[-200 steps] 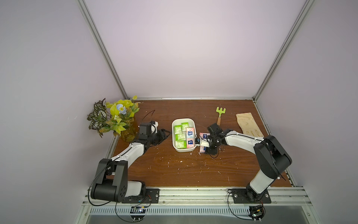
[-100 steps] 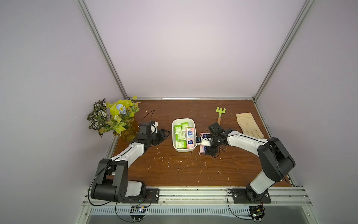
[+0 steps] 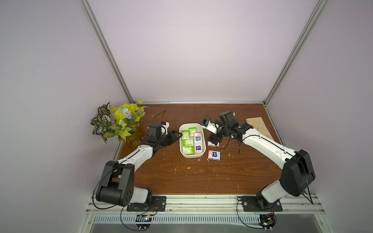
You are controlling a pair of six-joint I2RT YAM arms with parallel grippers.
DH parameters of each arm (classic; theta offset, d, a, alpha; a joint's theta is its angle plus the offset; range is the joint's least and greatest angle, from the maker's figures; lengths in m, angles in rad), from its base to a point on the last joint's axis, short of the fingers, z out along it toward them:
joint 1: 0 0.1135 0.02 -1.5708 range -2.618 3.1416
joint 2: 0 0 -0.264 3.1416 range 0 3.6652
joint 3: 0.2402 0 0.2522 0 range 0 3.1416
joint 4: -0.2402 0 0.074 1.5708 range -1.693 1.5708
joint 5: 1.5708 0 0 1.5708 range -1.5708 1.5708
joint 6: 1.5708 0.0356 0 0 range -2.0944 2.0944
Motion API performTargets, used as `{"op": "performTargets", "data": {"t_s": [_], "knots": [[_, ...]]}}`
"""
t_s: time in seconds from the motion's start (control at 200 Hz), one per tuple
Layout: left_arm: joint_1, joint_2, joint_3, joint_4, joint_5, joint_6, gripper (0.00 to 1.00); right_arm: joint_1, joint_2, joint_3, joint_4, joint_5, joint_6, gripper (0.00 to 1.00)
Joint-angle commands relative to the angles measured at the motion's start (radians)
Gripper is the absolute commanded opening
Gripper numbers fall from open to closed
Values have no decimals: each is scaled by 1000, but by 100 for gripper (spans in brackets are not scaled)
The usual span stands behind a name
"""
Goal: Take the pocket tissues out of the storage box
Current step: Place the pocket tissues at the center of the board, then pick up the pocket tissues from the storage box.
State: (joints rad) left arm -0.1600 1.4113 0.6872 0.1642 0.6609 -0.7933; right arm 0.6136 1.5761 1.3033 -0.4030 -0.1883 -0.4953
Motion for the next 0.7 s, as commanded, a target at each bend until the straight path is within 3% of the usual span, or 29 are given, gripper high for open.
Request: {"op": "performTargets", "data": {"t_s": [0.0, 0.15, 0.43, 0.571, 0.696], "knots": [[-10, 23, 11, 36, 9, -13, 55, 32, 33, 90, -4, -22, 181, 89], [-22, 45, 20, 35, 23, -6, 54, 76, 85, 152, -37, 23, 198, 90], [-32, 43, -34, 39, 25, -6, 51, 131, 214, 266, -88, 40, 354, 87], [-33, 29, -62, 36, 19, -6, 48, 196, 324, 359, -173, 138, 248, 87], [-33, 23, -76, 14, 8, 10, 44, 206, 418, 447, -241, 148, 113, 85]]}}
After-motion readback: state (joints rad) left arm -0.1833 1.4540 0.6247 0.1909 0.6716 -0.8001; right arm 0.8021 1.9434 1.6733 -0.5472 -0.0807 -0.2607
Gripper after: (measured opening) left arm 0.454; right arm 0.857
